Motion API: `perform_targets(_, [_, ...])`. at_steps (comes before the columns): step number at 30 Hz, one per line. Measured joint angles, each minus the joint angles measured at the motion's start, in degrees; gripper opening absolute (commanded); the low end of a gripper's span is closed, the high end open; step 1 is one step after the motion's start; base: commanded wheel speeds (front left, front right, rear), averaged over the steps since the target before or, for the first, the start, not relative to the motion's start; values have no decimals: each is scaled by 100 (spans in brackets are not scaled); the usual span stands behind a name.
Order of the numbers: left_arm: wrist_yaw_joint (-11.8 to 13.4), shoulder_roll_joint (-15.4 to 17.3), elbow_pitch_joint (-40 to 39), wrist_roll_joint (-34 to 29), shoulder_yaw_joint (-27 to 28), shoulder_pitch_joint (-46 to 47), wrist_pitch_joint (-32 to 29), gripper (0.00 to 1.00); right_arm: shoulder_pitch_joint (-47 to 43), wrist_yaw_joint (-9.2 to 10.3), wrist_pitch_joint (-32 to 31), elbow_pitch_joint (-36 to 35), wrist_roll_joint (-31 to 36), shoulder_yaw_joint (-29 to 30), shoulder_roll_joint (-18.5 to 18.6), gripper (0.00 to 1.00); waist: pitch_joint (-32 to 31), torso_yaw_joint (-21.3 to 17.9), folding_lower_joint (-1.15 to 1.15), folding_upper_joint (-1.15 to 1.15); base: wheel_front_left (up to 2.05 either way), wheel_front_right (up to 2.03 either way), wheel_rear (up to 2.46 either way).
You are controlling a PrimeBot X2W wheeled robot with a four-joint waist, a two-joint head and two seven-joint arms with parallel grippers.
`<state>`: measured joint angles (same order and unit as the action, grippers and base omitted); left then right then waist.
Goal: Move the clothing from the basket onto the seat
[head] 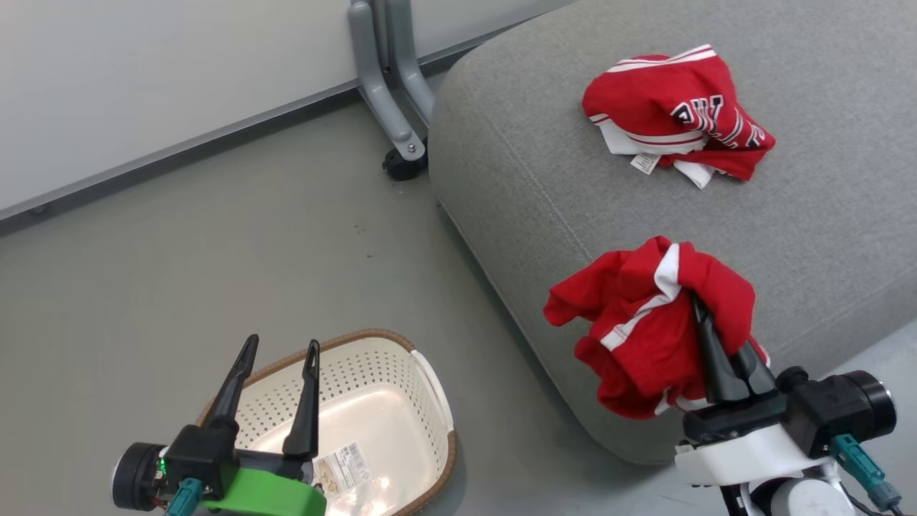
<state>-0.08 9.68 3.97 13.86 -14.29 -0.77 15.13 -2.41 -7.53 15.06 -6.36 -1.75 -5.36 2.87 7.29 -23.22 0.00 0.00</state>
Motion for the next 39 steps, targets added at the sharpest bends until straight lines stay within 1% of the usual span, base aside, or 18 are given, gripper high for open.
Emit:
perform_targets(2, [-13, 31, -58, -101, 108, -45, 0, 100, -13, 0, 0, -137, -57, 153, -3, 0, 58, -160, 0, 0, 0, 0, 0])
perform_targets(4, [-22, 38, -131, -158, 153, -73, 0, 100, -4, 0, 0, -247, -256, 345, 1, 0, 129, -259, 0, 0, 0, 0, 0])
perform_targets(6, [-58, 65, -197, -282, 151, -73, 0, 100, 96, 3, 0, -347, -261, 492, 7, 0, 229, -328, 0, 0, 0, 0, 0])
perform_targets(7, [-89, 92, -226, -315, 154, -68, 0, 100, 219, 0, 0, -401, -411, 592, -9, 0, 294, -359, 0, 0, 0, 0, 0])
perform_targets(11, [-200, 216, -348, -405, 123, 85, 0, 100, 920, 1, 0, -489, -722, 1074, 2, 0, 603, -437, 0, 0, 0, 0, 0])
perform_targets(17, [-382, 330, -399, -398, 5, 483, -142, 100, 2441, 1, 0, -505, -748, 1553, 13, 0, 1210, -408, 0, 0, 0, 0, 0])
perform_targets(20, [-456, 447, -488, -400, -42, 696, -207, 100, 3273, 1, 1, -310, -805, 1707, 230, 0, 1572, -319, 1, 0, 0, 0, 0])
perform_targets(22, [-489, 500, -575, -402, -65, 845, -244, 100, 3899, 1, 1, -36, -879, 1841, 519, 0, 1844, -228, 1, 0, 0, 0, 0])
perform_targets(25, [-494, 545, -682, -425, -64, 1033, -305, 100, 4665, 0, 2, 453, -1014, 1965, 840, 0, 2207, -90, 1, 0, 0, 0, 0])
perform_targets(29, [-500, 606, -834, -444, -65, 1328, -383, 100, 5356, 0, 1, 1238, -1036, 2143, 1303, 0, 2656, 116, 1, 0, 0, 0, 0])
perform_targets(32, [-503, 655, -925, -459, -60, 1454, -401, 100, 5498, 0, 2, 1773, -1024, 2301, 1462, 0, 2943, 281, 2, 0, 0, 0, 0])
perform_targets(34, [-493, 690, -944, -458, -35, 1466, -458, 100, 5462, 0, 2, 2192, -1002, 2383, 1497, 0, 3104, 386, 1, 0, 0, 0, 0])
perform_targets(37, [-469, 755, -962, -450, -8, 1463, -530, 100, 5306, 0, 1, 3018, -964, 2563, 1470, 0, 3319, 528, 2, 0, 0, 0, 0])
perform_targets(39, [-468, 778, -980, -450, -8, 1452, -550, 100, 5238, 0, 0, 3527, -975, 2783, 1371, 0, 3444, 610, 1, 0, 0, 0, 0])
